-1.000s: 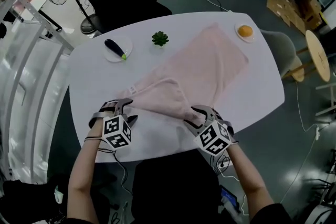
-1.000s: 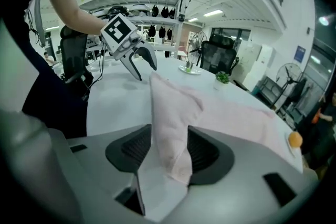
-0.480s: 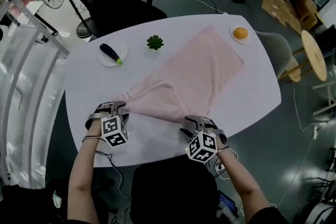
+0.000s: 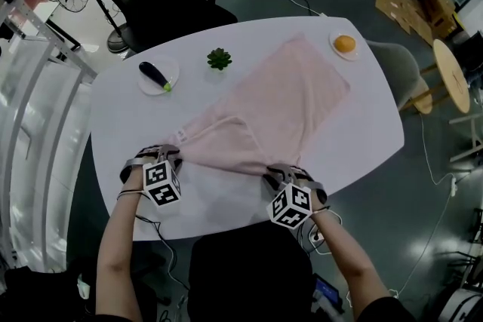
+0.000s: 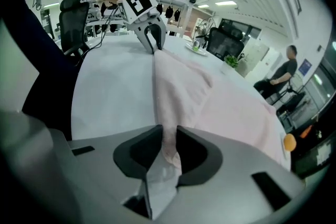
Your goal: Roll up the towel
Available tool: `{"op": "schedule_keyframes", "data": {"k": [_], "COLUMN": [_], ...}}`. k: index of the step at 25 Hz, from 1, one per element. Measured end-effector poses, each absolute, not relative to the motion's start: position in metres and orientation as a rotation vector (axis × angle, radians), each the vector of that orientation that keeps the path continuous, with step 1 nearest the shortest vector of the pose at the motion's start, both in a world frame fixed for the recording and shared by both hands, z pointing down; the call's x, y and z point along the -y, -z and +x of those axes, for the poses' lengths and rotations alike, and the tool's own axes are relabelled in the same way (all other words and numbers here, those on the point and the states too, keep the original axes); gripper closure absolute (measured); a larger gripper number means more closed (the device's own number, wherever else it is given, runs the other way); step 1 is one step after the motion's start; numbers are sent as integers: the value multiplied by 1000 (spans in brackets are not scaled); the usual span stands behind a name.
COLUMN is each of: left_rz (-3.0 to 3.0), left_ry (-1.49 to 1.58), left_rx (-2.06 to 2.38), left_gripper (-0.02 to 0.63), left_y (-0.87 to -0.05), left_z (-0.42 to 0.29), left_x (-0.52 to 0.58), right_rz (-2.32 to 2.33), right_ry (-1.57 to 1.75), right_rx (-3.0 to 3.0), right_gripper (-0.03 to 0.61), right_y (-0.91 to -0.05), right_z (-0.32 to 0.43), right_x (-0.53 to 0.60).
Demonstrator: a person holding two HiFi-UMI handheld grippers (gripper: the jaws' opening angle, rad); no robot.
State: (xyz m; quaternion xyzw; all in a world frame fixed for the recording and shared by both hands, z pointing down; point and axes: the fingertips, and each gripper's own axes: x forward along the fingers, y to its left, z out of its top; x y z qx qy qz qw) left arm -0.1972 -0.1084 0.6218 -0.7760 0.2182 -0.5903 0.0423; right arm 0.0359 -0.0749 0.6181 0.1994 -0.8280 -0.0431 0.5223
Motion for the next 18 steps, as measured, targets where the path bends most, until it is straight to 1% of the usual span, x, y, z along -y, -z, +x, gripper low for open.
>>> {"op": "schedule_keyframes", "data": {"k": [1,2,4,6,18], "left_rz": [-2361,-2349,-2330,-2310,-2248], "left_ry": [1798,1794,1801,1808,1687], "left_rx": [-682,-686,-668,-644,-667], "left_gripper": [555,566,569,574,578], "left_y": [-621,-621,-622,-620,-574], "left_z": [-197,-197,-197,-198,-203], "left_x": [111,113,115,114,91], "right_rz": [475,476,482,484,493], "right_ry": [115,128,151,171,314], "right_rx": [1976,1969,1959,1954,1918], "right_gripper": [489,501,533,545,555], "right_y": [-618,-617,-614,-609,-567], "right_z": [36,37,37,37,40], "right_x": [75,75,77,77,62]}}
